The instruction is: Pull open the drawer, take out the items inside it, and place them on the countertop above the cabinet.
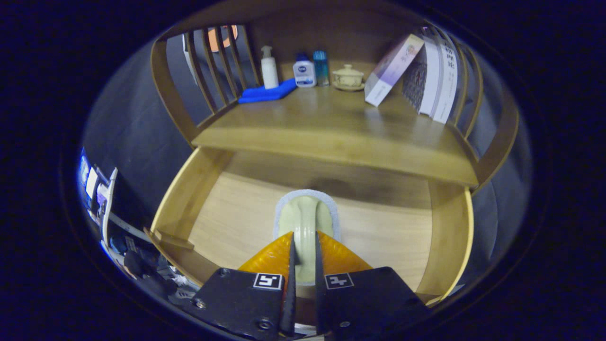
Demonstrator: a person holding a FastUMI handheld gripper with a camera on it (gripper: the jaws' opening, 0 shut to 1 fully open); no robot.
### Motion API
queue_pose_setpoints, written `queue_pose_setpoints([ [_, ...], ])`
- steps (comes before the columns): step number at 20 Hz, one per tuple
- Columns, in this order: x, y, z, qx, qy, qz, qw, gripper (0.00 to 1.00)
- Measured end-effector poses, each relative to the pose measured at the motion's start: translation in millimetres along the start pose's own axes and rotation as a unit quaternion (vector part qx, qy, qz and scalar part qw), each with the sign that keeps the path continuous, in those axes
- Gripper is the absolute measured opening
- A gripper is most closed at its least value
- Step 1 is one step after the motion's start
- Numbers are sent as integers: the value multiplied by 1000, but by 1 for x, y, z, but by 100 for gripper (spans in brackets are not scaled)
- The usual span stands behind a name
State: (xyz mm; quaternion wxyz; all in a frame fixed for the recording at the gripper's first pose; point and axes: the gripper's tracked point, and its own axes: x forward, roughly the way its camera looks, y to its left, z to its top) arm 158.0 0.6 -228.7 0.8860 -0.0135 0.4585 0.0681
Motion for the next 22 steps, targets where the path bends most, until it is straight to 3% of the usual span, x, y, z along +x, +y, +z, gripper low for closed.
queue_pose_setpoints([
  [6,-13,0,64,-16,-30,-23,999,19],
  [13,12,-6,133,-7,-45,-59,997,20],
  [22,62,-29,167,6,-51,-118,992,19],
])
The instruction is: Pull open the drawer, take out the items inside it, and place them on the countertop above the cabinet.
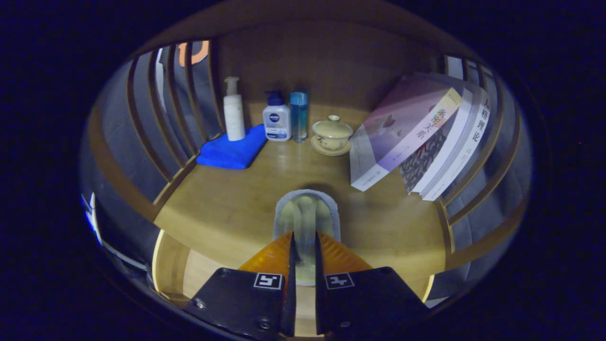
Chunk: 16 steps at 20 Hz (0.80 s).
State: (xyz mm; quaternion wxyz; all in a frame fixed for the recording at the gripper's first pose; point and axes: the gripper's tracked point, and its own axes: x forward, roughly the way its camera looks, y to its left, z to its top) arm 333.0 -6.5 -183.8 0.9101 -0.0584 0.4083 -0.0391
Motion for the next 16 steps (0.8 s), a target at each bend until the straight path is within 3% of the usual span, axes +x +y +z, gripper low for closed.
queue_pose_setpoints([
  [4,2,3,8,-12,-25,-2,1000,25],
  [7,-10,10,3,-32,-47,0,998,49],
  [16,-87,56,-52,-74,-77,86,991,58],
])
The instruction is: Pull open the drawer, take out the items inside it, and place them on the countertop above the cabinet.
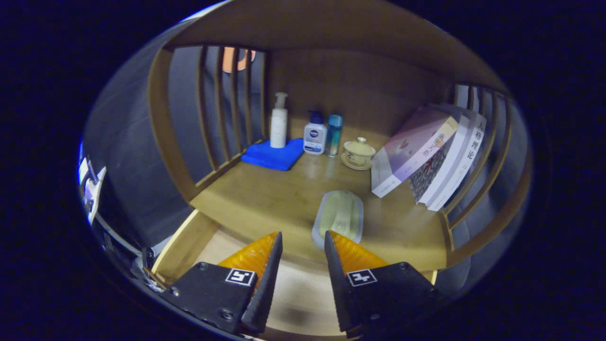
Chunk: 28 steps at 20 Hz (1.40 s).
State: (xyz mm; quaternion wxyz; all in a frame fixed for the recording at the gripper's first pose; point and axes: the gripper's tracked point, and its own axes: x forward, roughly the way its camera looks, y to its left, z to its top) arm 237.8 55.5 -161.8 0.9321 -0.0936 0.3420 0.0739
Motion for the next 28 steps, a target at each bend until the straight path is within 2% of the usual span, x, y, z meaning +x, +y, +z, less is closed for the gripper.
queue_pose_setpoints([
  [6,-67,35,-13,-4,-70,38,997,59],
  [13,-136,68,-49,-18,-168,57,984,78],
  [18,-141,79,-112,-35,-191,28,981,83],
  [20,-138,74,-139,-20,-193,7,981,84],
  [22,-132,74,-168,1,-184,3,983,84],
  [26,-127,58,-201,27,-182,-27,982,84],
  [28,-120,58,-217,48,-177,-27,983,84],
])
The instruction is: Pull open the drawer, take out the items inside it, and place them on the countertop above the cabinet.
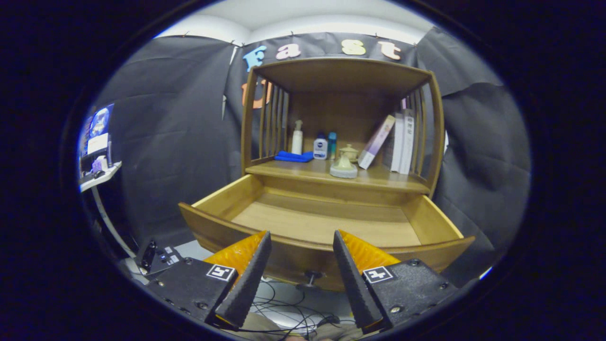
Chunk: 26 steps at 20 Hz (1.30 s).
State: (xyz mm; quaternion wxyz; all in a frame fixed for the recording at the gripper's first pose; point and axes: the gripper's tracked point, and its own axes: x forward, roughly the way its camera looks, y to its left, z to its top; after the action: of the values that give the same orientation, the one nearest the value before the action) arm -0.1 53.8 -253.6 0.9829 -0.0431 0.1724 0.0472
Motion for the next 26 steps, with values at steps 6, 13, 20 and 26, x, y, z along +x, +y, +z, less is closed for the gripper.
queue_pose_setpoints([
  [6,11,-10,-52,18,48,-36,998,84],
  [13,31,-17,-58,-5,51,-92,994,84],
  [20,33,-16,-56,-13,47,-120,992,84],
  [26,41,-15,-48,0,40,-127,991,83],
])
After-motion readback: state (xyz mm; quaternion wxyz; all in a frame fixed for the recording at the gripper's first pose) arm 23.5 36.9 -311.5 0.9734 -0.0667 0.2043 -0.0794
